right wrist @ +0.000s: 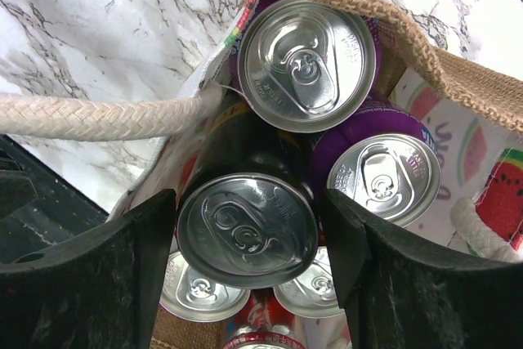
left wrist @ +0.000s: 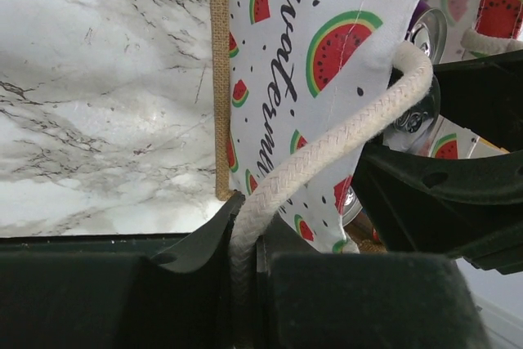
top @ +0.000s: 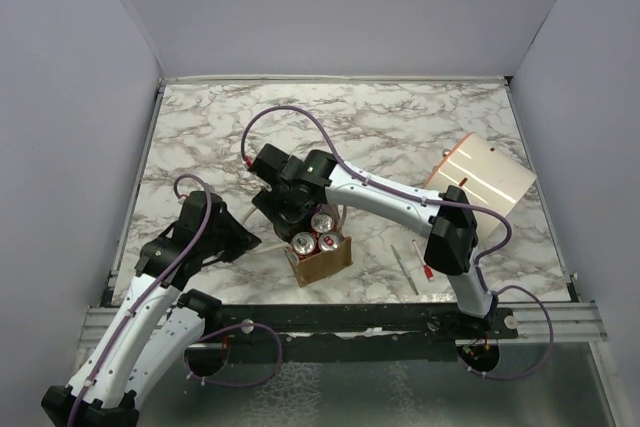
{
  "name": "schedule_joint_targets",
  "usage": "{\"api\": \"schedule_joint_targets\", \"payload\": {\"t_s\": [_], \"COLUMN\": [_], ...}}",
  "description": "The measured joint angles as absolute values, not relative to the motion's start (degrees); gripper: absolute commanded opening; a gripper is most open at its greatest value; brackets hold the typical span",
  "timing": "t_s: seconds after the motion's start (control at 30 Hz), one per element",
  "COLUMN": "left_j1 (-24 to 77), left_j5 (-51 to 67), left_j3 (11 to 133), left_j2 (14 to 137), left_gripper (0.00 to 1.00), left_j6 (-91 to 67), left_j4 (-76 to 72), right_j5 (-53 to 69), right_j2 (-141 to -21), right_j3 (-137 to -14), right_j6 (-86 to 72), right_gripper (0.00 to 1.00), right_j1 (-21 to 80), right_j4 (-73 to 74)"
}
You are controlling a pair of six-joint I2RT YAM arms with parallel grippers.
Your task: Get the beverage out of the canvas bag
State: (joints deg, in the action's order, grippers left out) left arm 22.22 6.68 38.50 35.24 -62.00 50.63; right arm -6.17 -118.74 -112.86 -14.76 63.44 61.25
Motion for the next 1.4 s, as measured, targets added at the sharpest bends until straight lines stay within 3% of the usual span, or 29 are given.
{"api": "schedule_joint_targets", "payload": {"t_s": [0.33,0.63,0.87,1.4], "left_j1": [22.22,22.22,22.22,22.22], "left_j5": [7.38,8.71,9.5,12.27], "left_j3": [37.56,37.43,39.03,39.97], "left_j2": [34.0,35.16,36.77,39.05], "left_gripper": [0.04,0.04,0.04,0.03], "left_j6": [-61.76,-60.07,-58.0,-55.57], "left_j4": [50.63,50.89,51.72,51.88], "right_j5": [-8.49,-10.17,-10.68,-12.21], "right_j2": [-119.46,-120.09,-120.42,-113.89], "right_j3": [-114.06,-116.84,-122.74,-123.81], "right_j6": [-15.81,-16.97,-18.52,-21.43], "right_gripper": [0.6,0.33,0.18,0.04], "right_j1": [63.81,64.23,64.34,64.45], "right_j4": [62.11,64.66,68.03,70.89]}}
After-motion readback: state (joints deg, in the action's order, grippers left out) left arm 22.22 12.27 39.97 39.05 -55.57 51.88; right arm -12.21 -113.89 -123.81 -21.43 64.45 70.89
